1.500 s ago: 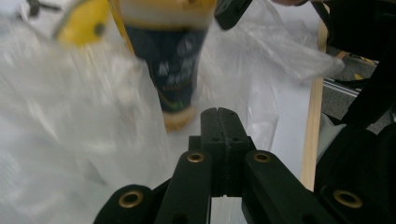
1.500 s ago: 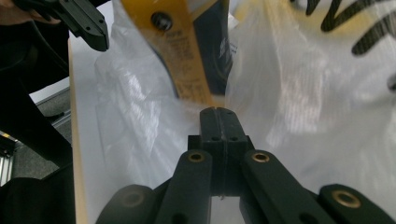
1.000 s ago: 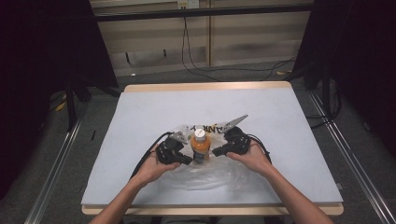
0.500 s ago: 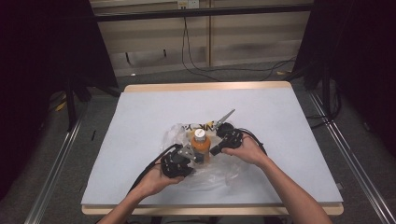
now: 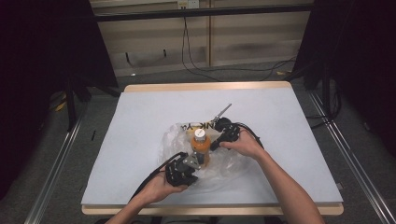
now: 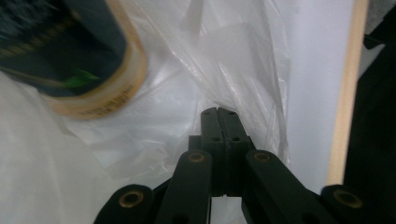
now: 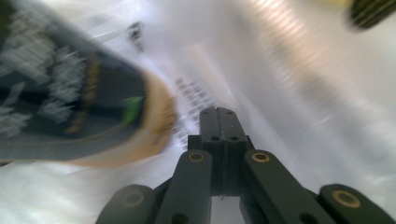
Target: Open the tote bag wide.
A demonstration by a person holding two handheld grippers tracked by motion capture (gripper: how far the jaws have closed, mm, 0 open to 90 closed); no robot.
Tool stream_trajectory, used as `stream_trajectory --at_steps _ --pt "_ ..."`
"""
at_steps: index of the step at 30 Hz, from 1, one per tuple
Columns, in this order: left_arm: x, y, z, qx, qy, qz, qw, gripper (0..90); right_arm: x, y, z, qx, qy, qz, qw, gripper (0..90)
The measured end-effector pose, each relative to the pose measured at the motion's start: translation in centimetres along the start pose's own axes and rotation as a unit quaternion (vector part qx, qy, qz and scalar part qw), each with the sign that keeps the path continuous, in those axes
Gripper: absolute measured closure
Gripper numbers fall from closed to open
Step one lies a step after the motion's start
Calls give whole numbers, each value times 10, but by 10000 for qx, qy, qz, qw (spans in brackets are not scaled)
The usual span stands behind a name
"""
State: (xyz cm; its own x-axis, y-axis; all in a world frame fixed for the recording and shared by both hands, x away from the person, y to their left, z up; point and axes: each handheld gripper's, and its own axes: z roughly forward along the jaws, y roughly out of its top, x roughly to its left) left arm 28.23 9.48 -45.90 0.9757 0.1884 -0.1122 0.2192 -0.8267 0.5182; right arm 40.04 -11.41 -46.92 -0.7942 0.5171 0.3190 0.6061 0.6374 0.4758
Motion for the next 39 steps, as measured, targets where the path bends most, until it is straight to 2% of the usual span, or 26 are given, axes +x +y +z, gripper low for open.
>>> stream_trajectory --at_steps 4,7,8,9,11,13,14,16,17,18,19,20,21,22,24,25,27,28,29,30,31,33,36,38,39 --pt "-10 -3 -1 47 -16 116 9999 900 -17 4 -2 -186 -169 190 9995 900" --pt "-17 -6 -3 90 -126 169 9997 900 -22 8 -3 -205 -354 203 9990 900" --pt "-20 -7 -3 52 -101 189 9998 900 -25 9 -4 -244 -451 212 9985 900" --pt "-22 -8 -3 31 -122 206 9997 900 -29 9 -4 -302 -434 312 9981 900" --pt "-25 -10 -3 1 -165 181 9997 900 -35 11 -4 -355 -487 365 9975 900" --pt "-26 -12 -3 -25 -237 217 9995 900 -38 14 -6 -312 -693 319 9966 900" --pt "-29 -13 -3 -41 -233 171 9996 900 -39 15 -6 -328 -747 327 9961 900" --pt "-30 -13 -4 -22 -293 218 9993 900 -43 16 -5 -423 -723 459 9954 900" --pt "-32 -13 -4 -18 -285 215 9994 900 -45 15 -6 -499 -757 504 9946 900" --pt "-31 -13 -5 59 -420 253 9988 900 -47 14 -6 -593 -836 569 9931 900" --pt "-32 -13 -4 -18 -317 236 9992 900 -50 13 -7 -663 -862 677 9918 900" --pt "-31 -13 -5 44 -463 257 9986 900 -54 12 -8 -756 -1047 662 9894 900" --pt "-32 -13 -5 75 -479 260 9985 900 -54 12 -8 -756 -1047 662 9894 900" --pt "-33 -13 -6 87 -470 291 9984 900 -53 13 -9 -707 -1162 651 9886 900" --pt "-32 -13 -5 76 -412 273 9987 900 -53 12 -9 -718 -1168 652 9884 900" --pt "-32 -13 -5 -15 -335 218 9992 900 -53 12 -9 -747 -1145 688 9882 900" --pt "-25 -12 -12 -199 -343 88 9992 900 -52 10 -11 -758 -1057 644 9894 900" --pt "-25 -12 -12 -199 -343 88 9992 900 -49 9 -12 -786 -979 658 9899 900" --pt "-20 -11 -16 -249 -501 53 9984 900 -49 9 -12 -786 -979 658 9899 900" --pt "-18 -11 -19 -410 -393 -16 9984 900 -46 8 -14 -842 -891 624 9905 900" --pt "-15 -10 -22 -538 -402 -96 9977 900 -39 7 -18 -861 -854 498 9914 900" --pt "-10 -8 -31 -690 -330 -207 9969 900 -35 7 -20 -894 -814 458 9916 900" --pt "-3 -4 -45 -847 -241 -216 9959 900 -26 4 -28 -1109 -663 251 9913 900" --pt "3 -4 -56 -1059 -113 -340 9937 900 -16 0 -33 -1138 -607 118 9916 900" --pt "7 -5 -60 -1117 -67 -340 9931 900 -12 -2 -35 -1155 -555 93 9917 900"
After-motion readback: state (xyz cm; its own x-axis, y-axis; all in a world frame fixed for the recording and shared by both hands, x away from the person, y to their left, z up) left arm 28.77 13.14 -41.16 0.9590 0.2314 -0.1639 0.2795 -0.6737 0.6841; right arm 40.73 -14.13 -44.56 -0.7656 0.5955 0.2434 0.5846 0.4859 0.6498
